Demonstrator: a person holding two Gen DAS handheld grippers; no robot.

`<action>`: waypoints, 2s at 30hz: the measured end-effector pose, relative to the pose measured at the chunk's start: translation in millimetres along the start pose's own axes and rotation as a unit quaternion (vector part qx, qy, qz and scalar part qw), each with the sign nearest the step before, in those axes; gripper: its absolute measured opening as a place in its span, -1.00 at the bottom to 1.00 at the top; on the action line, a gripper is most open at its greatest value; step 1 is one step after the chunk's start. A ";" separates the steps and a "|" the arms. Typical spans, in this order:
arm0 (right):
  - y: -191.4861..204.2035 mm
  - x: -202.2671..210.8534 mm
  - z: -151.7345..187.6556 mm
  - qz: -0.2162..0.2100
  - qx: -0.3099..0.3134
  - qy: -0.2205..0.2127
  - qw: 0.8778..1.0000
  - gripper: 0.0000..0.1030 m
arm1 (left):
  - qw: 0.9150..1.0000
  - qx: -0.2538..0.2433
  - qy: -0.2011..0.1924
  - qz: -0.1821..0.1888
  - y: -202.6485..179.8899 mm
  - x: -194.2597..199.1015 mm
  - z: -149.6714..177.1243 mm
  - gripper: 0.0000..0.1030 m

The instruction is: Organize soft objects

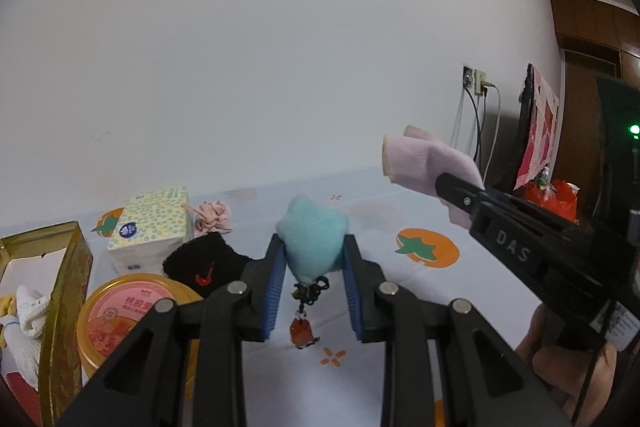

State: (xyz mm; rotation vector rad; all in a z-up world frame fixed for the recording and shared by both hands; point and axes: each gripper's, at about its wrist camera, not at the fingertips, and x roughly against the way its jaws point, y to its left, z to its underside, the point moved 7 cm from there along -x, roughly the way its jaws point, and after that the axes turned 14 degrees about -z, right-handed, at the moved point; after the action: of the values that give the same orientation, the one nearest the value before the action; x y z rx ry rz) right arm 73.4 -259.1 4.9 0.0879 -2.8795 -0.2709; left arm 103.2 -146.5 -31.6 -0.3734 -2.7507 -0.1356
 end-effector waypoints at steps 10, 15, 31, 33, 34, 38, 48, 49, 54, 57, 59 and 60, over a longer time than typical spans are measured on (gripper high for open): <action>21.5 12.6 2.6 -0.002 0.011 -0.012 1.000 -0.66 | 1.000 0.007 0.001 0.000 6.7 1.4 0.5 -0.49; 30.4 15.8 5.0 -0.009 0.011 -0.013 1.000 -0.66 | 1.000 0.013 0.002 -0.001 12.5 4.2 1.6 -0.49; 56.8 27.3 10.4 -0.019 -0.002 -0.030 0.999 -0.66 | 0.999 0.015 -0.025 0.020 34.1 39.8 6.9 -0.49; 65.5 25.8 12.3 -0.027 -0.003 -0.029 0.999 -0.66 | 0.999 0.019 -0.028 0.020 41.1 46.5 8.4 -0.49; 69.5 25.0 13.2 -0.031 -0.002 -0.028 0.999 -0.66 | 0.999 0.022 -0.029 0.018 45.5 49.5 9.1 -0.49; 87.8 19.3 16.3 -0.051 -0.005 -0.025 0.998 -0.66 | 0.999 0.038 -0.033 0.010 65.5 59.9 10.2 -0.49; 143.9 1.5 22.8 -0.107 0.007 -0.012 0.994 -0.66 | 0.997 0.057 -0.043 -0.030 123.3 77.4 9.5 -0.49; 149.3 -0.3 22.3 -0.112 0.008 -0.013 0.994 -0.66 | 0.997 0.059 -0.045 -0.034 128.8 79.5 9.1 -0.49; 167.8 -10.3 20.7 -0.129 0.005 -0.010 0.992 -0.66 | 0.994 0.072 -0.058 -0.060 162.8 90.9 6.2 -0.49; 178.2 -20.1 19.2 -0.141 0.004 -0.005 0.990 -0.66 | 0.992 0.080 -0.064 -0.077 182.8 93.9 3.2 -0.49; 189.6 -27.1 18.8 -0.151 0.008 -0.002 0.988 -0.66 | 0.990 0.084 -0.066 -0.088 195.5 94.5 1.6 -0.49; 193.9 -29.7 18.5 -0.155 0.010 -0.002 0.988 -0.66 | 0.990 0.086 -0.066 -0.094 201.0 94.3 1.1 -0.49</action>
State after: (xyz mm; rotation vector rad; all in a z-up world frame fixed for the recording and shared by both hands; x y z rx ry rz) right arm 90.4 -63.2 17.1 0.5424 -2.8633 -0.2971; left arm 73.2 69.4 10.9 -0.0795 -2.8973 0.0817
